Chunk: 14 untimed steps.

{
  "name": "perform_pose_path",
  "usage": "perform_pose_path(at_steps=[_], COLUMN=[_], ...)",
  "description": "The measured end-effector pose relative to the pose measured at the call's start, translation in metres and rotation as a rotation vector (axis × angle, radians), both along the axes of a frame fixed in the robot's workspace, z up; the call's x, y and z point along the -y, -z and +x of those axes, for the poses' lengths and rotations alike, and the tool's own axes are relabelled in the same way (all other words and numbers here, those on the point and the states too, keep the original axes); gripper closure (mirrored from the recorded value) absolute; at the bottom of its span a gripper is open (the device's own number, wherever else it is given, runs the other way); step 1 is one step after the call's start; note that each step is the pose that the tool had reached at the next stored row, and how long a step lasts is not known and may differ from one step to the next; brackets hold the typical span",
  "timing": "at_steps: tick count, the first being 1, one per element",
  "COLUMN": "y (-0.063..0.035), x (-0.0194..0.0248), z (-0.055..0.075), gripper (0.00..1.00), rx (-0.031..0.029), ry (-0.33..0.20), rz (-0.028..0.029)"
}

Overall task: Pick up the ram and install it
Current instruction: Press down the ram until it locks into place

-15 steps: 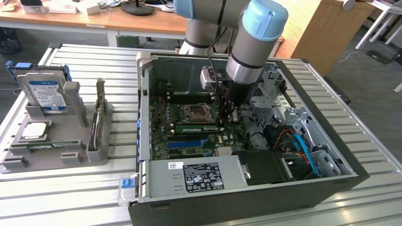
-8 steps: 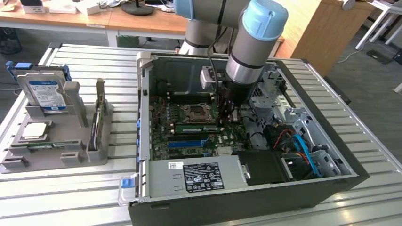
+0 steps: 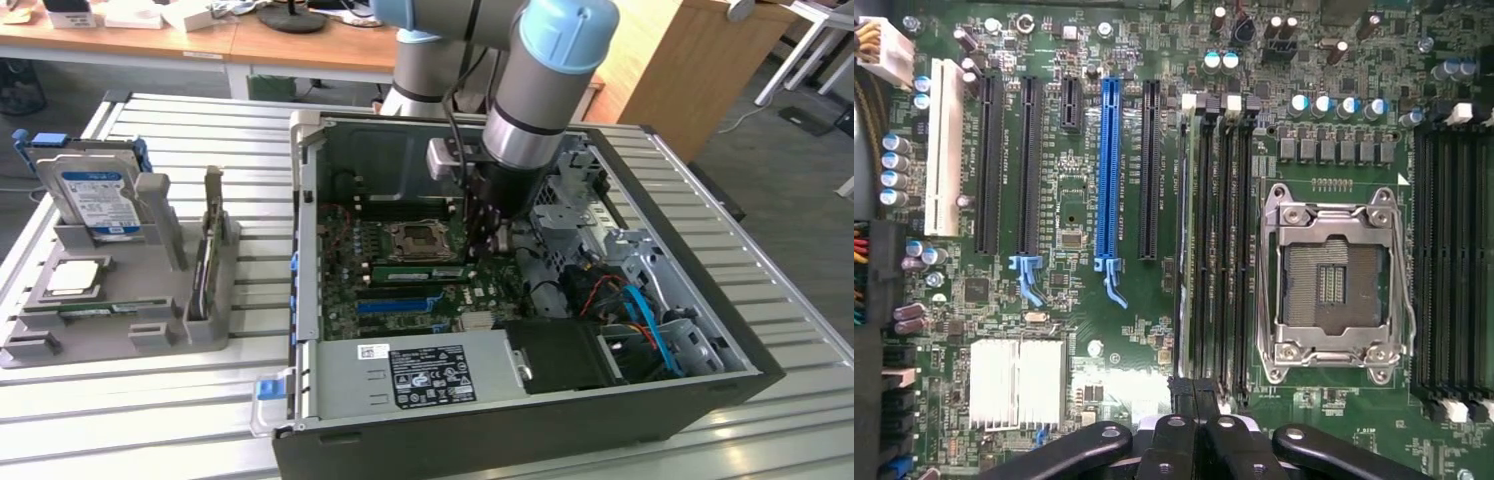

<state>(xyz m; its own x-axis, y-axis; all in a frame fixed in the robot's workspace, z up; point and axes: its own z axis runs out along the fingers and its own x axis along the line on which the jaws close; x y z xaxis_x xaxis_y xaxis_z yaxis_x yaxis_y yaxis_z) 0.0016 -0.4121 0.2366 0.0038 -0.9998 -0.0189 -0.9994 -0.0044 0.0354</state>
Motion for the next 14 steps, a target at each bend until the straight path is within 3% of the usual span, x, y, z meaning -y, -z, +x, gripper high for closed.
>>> perform_pose_path(at_steps=[14], y=[-0.0041], x=[0.0000], z=[-0.0044], gripper=[0.89], rx=[-0.0001], ry=[0.000], rz=[-0.0001])
